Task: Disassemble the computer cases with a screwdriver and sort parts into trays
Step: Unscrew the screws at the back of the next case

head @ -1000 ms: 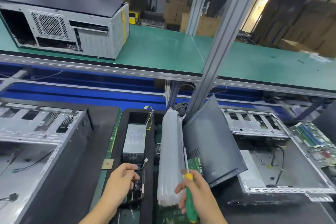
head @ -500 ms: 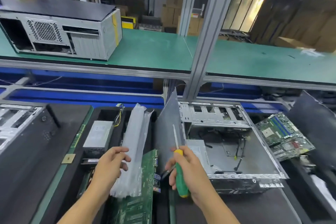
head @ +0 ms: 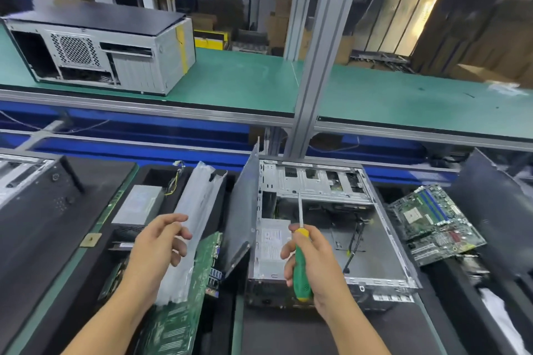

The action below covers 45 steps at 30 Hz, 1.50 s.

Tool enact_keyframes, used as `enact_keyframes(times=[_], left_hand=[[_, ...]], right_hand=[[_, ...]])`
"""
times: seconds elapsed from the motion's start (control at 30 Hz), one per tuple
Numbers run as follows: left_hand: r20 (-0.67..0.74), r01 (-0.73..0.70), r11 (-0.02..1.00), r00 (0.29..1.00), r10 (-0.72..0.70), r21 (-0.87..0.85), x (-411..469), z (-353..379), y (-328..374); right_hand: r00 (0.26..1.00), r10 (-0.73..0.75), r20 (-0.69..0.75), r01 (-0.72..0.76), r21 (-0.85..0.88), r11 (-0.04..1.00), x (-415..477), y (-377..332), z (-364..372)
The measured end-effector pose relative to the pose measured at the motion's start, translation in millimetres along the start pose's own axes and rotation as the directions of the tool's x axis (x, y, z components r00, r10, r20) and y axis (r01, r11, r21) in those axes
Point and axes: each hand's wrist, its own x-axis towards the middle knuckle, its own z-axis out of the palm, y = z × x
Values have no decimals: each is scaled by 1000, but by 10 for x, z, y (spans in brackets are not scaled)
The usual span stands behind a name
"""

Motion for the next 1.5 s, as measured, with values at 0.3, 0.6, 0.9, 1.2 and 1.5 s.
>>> enact_keyframes(times=[0.3, 0.6, 0.9, 1.2, 1.5], left_hand=[[79, -21, 1000, 997, 21, 0, -273, 523, -31], [328, -398, 840, 901, 282, 370, -124, 768, -68], [494, -613, 88, 705, 509, 785, -130, 1100, -2], [809, -825, 211, 559, 180, 523, -358, 1514, -4], [809, -815, 81, 547, -216, 573, -69, 1654, -439]], right_hand=[[998, 54, -35, -55, -30, 998, -48, 27, -423], [997, -22, -80, 8, -170, 985, -119, -164, -681], [979, -126, -162, 86, -233, 969, -130, -130, -596], [962, -28, -273, -5, -121, 993, -230, 67, -388], [972, 9, -234, -8, 6, 1000, -786, 558, -563]])
